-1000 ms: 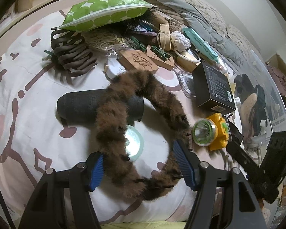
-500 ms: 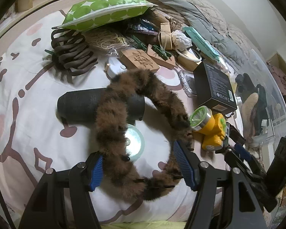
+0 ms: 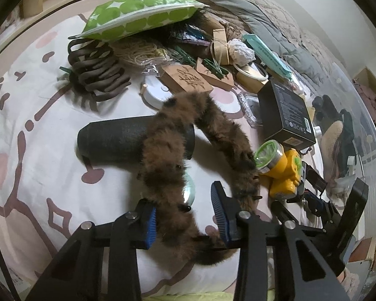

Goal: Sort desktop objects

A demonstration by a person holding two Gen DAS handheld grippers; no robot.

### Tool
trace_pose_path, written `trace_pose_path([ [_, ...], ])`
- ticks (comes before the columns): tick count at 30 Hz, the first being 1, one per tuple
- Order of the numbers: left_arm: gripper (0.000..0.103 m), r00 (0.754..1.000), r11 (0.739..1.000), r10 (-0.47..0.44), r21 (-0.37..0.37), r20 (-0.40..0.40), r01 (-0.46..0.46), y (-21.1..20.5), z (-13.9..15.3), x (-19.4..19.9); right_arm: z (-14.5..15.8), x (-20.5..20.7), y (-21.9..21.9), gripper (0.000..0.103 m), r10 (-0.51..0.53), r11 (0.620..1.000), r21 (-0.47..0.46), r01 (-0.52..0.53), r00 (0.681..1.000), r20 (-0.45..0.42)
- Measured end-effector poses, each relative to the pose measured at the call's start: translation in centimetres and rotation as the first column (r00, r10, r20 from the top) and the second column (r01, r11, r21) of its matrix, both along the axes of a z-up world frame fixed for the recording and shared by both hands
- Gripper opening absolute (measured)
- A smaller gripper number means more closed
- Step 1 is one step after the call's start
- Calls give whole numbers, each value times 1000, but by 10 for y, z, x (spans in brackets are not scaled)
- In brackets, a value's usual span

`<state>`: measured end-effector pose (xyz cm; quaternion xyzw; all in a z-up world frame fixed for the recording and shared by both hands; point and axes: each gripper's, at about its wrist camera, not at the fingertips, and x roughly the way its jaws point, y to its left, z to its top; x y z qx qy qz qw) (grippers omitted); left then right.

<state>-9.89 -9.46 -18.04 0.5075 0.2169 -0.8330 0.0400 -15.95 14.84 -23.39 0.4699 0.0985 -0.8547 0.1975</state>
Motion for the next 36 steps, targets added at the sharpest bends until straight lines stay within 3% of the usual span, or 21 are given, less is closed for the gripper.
trace_pose_path([
  [4,38,1000,1000,12,4,3,-12,-2,0,-1,-1,5,1,103,0,1000,-12,0,999,-40],
  [6,20,1000,1000,15,8,2,-15,-5,0,-2,-2,7,-1,103,3,1000,0,-3,998,-59],
  [15,20,1000,1000,1,-5,-18,-1,-4,6,-5,-1,7,-1,103,2,1000,7,-1,998,-58],
  [21,19,999,998,-9,-55,-48,6,-11,20,-17,-3,4,-3,103,-3,1000,-1,3,999,-38],
  [26,19,999,990,-17,-143,-45,10,-20,28,-27,-4,3,-2,103,-7,1000,-12,7,1000,-31],
  [31,20,999,989,14,-149,-29,-18,-29,23,-31,-4,4,-2,103,-7,1000,-7,6,999,-39],
  [32,21,999,987,34,-154,-28,-37,-31,23,-32,-4,4,-3,103,-7,1000,-6,7,999,-41],
  [34,35,998,987,59,-149,-24,-62,-35,22,-32,-4,5,-2,103,-8,1000,-7,8,999,-42],
  [36,71,995,987,93,-128,-26,-96,-39,21,-28,-3,5,-2,103,-8,1000,-7,7,999,-43],
])
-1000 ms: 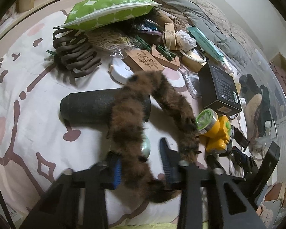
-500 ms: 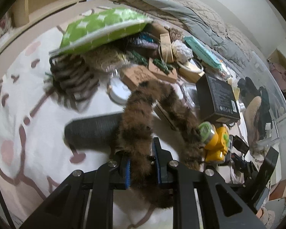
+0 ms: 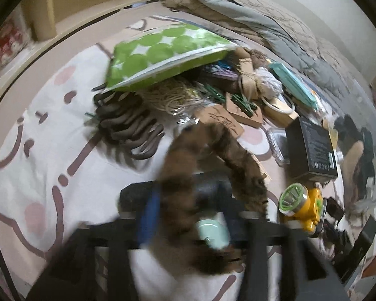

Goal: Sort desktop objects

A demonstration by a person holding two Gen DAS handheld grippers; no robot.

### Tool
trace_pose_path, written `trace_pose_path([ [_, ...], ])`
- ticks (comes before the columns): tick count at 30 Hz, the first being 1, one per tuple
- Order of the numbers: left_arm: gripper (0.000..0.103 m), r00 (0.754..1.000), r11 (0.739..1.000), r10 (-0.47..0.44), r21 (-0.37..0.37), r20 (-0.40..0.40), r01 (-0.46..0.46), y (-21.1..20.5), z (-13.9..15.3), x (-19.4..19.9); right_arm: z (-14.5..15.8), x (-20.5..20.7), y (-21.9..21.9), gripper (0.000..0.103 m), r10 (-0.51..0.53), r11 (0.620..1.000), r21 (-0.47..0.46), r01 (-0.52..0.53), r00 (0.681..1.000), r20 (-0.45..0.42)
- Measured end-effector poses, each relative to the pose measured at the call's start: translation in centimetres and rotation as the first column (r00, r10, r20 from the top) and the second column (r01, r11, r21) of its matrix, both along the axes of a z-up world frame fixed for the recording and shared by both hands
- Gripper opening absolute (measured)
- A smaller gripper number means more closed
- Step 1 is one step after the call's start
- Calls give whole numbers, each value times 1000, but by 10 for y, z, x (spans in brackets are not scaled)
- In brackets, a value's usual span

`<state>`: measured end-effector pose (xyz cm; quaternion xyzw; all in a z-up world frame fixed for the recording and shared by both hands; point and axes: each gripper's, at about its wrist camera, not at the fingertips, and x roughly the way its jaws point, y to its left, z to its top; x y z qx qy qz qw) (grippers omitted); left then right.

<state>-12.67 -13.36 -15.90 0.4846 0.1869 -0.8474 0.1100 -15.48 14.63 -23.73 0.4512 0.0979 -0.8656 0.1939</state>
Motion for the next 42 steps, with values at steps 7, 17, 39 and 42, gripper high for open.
trace_pose_path([
  [7,74,1000,997,27,71,4,-27,10,-8,25,0,0,0,103,1,1000,0,-1,1000,0],
  [17,74,998,999,45,-2,31,-45,42,-17,45,0,-1,0,103,2,1000,-2,-2,1000,-4],
  [39,39,999,1000,0,-14,49,1,48,-31,38,13,7,9,103,-14,996,-91,16,1000,19],
  [42,39,1000,1000,11,0,25,-11,46,-27,40,24,12,16,103,-21,986,-163,21,1000,0],
])
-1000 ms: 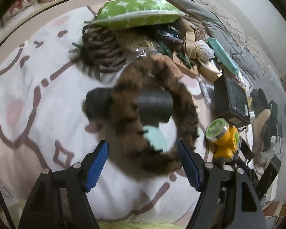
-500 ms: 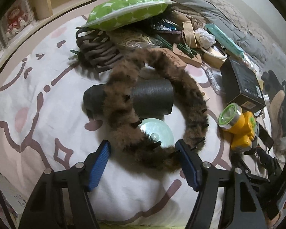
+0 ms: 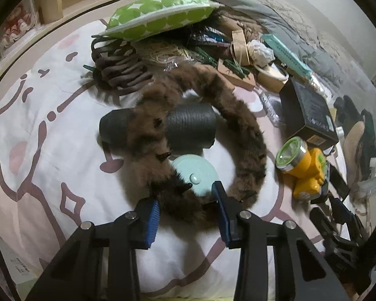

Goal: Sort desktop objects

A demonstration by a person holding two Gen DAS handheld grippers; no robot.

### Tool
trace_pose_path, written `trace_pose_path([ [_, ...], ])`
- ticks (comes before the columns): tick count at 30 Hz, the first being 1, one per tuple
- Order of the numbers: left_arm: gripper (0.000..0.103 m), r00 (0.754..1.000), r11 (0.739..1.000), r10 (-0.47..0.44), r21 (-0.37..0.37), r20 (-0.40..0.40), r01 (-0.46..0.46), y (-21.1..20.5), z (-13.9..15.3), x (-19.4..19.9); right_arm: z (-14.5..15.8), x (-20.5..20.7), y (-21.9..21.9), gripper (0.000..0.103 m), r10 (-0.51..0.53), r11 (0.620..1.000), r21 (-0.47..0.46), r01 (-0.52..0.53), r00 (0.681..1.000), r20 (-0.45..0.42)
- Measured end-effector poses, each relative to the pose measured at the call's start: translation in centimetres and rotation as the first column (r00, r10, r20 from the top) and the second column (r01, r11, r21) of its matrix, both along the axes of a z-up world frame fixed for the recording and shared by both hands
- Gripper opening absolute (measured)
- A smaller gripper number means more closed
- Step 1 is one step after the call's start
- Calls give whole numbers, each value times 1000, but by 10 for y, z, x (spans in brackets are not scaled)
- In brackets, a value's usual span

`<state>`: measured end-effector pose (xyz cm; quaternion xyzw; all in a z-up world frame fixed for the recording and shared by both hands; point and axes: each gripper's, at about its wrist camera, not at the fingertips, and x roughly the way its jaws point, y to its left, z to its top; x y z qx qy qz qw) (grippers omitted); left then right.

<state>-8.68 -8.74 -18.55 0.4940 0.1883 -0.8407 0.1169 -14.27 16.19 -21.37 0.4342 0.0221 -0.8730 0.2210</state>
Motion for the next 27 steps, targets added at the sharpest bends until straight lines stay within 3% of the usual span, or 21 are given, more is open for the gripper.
trace_pose_path([
  [4,38,999,1000,16,21,-29,-15,-4,4,1,19,5,4,103,-12,996,-94,5,997,-76],
  [8,38,999,999,22,31,-33,-21,-5,5,0,22,0,-1,103,-10,990,-140,-3,996,-94],
  [20,38,1000,999,31,28,6,-31,-4,-3,-1,-1,-12,-35,103,29,1000,2,-29,995,-91],
  [23,43,999,999,37,32,25,-38,-4,-7,1,-6,-17,-32,83,14,1000,7,-13,998,-67],
  [27,45,999,999,38,32,30,-39,-1,-10,6,-9,-19,-32,76,20,1000,-3,-20,999,-45],
])
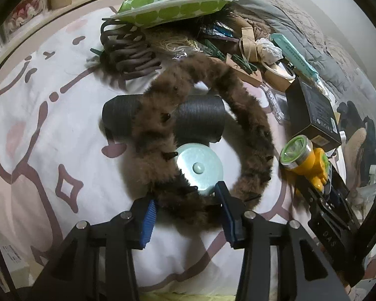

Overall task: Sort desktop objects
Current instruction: 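Close right tool on the yellow headlamp body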

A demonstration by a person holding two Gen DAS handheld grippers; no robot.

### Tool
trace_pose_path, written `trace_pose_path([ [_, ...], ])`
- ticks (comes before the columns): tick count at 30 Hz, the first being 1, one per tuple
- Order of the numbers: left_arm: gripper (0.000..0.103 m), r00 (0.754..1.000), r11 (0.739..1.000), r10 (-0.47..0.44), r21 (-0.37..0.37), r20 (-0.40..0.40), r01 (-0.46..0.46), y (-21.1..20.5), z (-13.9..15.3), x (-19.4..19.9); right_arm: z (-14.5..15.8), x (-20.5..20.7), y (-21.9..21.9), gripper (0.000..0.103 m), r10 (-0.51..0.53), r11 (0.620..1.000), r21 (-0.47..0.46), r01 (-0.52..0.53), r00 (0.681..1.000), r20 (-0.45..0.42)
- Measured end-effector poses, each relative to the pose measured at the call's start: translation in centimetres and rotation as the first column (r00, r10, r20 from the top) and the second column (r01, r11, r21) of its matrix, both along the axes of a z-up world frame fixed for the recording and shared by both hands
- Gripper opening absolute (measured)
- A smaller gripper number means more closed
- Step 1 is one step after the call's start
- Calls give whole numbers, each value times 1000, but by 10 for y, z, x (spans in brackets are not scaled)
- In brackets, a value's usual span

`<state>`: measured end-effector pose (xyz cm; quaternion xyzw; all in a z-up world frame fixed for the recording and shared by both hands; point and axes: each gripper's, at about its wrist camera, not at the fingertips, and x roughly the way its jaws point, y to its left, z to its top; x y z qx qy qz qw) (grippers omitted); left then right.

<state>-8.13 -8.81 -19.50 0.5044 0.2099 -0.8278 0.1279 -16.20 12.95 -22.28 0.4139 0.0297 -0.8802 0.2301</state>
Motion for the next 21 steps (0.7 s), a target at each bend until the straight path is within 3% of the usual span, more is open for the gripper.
trace_pose_path([
  [2,49,1000,1000,-6,-16,1,6,4,-1,1,0,1,-2,69,11,1000,4,-11,1000,-2],
  [7,52,1000,999,-16,-49,-1,16,9,-2,4,3,3,-3,61,14,1000,2,-13,1000,-15],
  [8,50,1000,999,-20,-49,-2,20,9,-1,4,3,3,-2,60,12,1000,-3,-12,1000,-13],
  [9,39,1000,999,-23,-42,-5,23,9,-1,4,4,3,0,59,9,1000,-12,-9,1000,-9],
  [21,36,996,999,-34,15,-78,35,7,11,4,13,3,12,54,-17,992,-121,23,999,47],
])
